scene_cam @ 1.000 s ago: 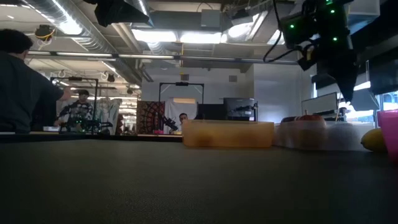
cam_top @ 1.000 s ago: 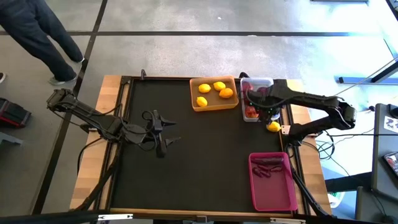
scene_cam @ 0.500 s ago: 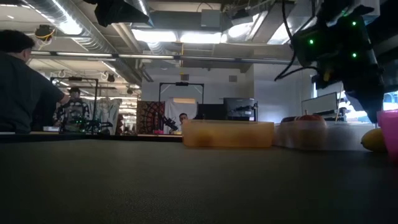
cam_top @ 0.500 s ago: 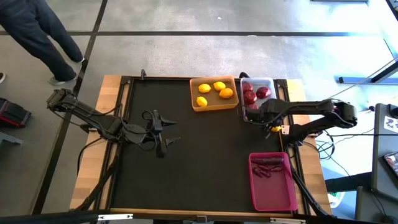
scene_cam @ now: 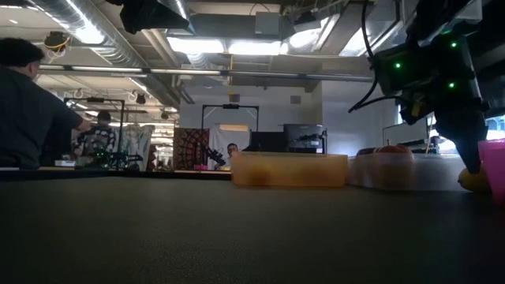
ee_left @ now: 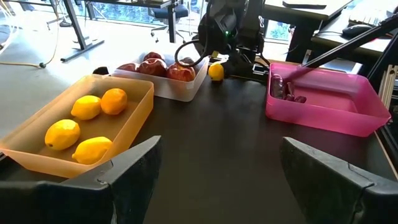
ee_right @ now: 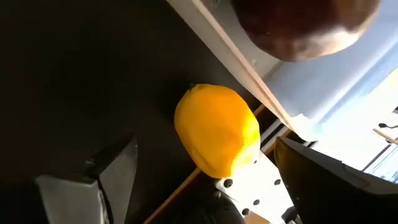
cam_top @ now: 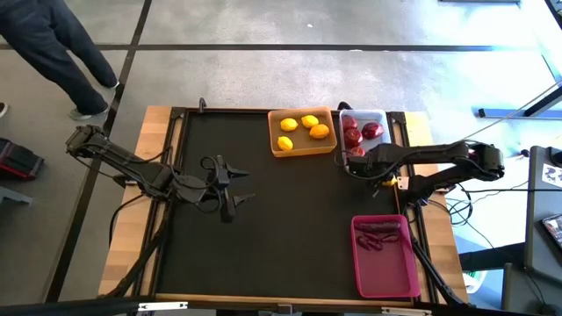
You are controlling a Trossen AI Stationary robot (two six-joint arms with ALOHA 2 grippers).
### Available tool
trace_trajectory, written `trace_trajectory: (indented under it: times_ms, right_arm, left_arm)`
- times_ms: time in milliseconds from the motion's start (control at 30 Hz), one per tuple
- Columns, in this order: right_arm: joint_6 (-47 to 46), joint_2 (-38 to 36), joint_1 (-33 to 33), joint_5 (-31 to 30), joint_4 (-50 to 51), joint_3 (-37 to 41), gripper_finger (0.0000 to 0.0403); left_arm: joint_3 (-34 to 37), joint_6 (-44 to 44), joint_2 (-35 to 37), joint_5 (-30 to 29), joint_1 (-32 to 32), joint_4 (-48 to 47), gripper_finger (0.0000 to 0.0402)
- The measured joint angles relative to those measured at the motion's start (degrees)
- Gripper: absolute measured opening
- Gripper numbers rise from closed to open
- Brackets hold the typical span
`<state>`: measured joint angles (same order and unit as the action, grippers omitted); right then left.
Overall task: Sort produce into baskets
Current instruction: Put the yellow lemon into the orange bin
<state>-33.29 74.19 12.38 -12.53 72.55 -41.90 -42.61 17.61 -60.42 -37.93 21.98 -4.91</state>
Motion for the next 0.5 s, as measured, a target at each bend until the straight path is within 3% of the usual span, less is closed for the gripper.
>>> trace_trajectory:
  times_ms: [233,500]
  right_arm:
    - [-0.75,0.15,0.00,-0.12,-5.84,4.85,0.0330]
    - [-0.72,4.16,0.00,-0.42,-7.68,5.08,0.0330]
  left_arm:
    - [0.00,-0.03,0.00,-0.01,0.00,0.00,0.0320]
    - [0.00,-0.22,0.02,0.00,0.02,0.06,0.0320]
